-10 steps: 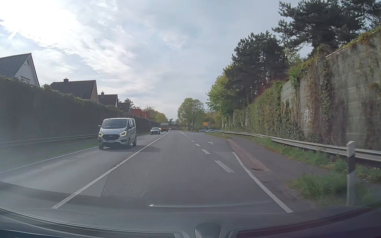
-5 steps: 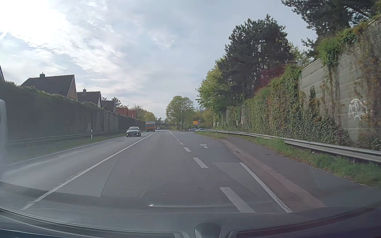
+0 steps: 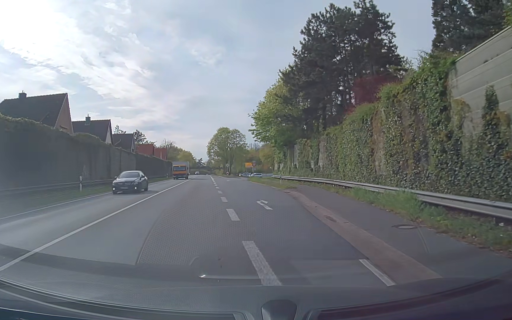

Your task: Follow the waypoints while adhering to traffic rules and regulations

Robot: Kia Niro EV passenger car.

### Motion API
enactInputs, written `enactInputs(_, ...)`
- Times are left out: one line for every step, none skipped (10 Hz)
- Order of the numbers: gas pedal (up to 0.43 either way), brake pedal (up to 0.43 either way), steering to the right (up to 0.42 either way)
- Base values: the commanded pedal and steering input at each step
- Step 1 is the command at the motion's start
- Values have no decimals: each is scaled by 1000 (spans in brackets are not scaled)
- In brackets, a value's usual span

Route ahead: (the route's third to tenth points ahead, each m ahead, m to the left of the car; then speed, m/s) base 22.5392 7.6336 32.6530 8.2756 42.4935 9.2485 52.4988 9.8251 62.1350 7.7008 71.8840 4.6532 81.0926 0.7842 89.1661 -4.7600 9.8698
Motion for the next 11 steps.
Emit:
enactInputs(0,0,15)
enactInputs(0,0,12)
enactInputs(0,0,10)
enactInputs(0,0,4)
enactInputs(0,0,-1)
enactInputs(110,0,-9)
enactInputs(87,0,-15)
enactInputs(87,0,-20)
enactInputs(98,0,-26)
enactInputs(98,0,-31)
enactInputs(98,0,-34)
